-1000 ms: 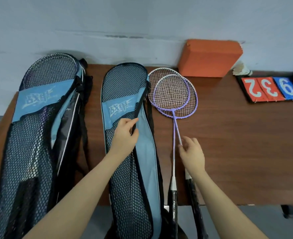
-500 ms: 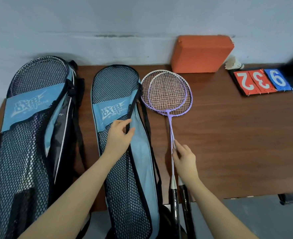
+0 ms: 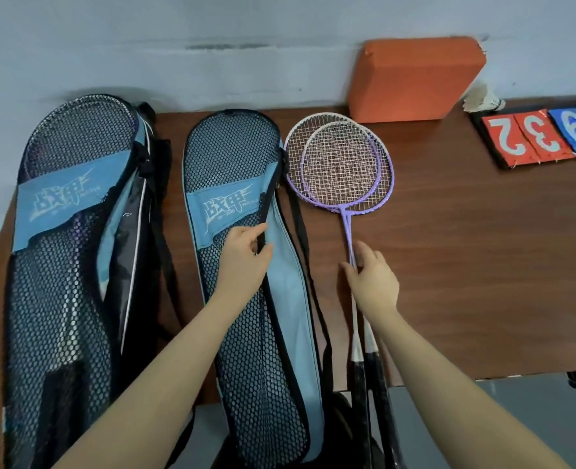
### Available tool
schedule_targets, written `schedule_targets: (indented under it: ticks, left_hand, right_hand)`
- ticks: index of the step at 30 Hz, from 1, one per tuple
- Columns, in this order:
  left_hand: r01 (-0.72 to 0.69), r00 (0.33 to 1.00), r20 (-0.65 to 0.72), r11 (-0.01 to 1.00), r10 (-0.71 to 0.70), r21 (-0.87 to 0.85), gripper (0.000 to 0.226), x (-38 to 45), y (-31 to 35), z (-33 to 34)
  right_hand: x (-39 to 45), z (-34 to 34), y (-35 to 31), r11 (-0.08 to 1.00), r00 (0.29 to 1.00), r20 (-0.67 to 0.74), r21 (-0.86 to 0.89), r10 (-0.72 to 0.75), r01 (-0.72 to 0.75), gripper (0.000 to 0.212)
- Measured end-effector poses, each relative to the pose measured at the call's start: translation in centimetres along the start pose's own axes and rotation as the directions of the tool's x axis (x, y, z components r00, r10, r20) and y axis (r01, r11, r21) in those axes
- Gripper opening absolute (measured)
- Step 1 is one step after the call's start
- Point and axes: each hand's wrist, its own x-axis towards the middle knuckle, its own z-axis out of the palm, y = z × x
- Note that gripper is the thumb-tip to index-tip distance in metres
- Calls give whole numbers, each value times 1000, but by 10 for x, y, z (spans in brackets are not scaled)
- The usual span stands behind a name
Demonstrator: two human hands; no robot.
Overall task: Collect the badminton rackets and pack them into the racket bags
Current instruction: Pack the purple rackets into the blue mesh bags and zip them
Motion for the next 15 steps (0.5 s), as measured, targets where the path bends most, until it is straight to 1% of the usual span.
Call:
schedule_targets:
  ticks: [2, 3, 5, 6, 9, 12, 15]
  left_hand:
    - [16, 1000, -10, 1000, -16, 2, 39, 0, 1, -3]
    - [22, 1000, -8, 1000, -22, 2, 39, 0, 1, -4]
    - [39, 999, -11, 999, -40, -9, 39, -1, 2, -5]
    - [51, 999, -18, 998, -51, -20, 39, -2, 3, -6]
    - [69, 996, -53, 997, -71, -31, 38, -1, 7, -10]
    - [71, 992, -99, 996, -77, -60, 37, -3, 12, -12]
    - [92, 987, -124, 991, -104, -98, 36, -4, 16, -13]
  right_hand:
    - [9, 3, -5, 998, 999, 33, -54, -20, 22, 45]
    - [11, 4, -8, 999, 999, 47, -44, -18, 20, 44]
    - [12, 4, -10, 999, 999, 47, 54, -12, 10, 44]
    - [11, 4, -9, 993, 999, 31, 119, -20, 16, 45]
    - [3, 4, -3, 957, 995, -48, 275, -86, 96, 49]
    - [-5, -3, -1, 902, 990, -124, 416, -68, 114, 46]
    - [-4, -17, -6, 866, 974, -206, 467, -89, 178, 44]
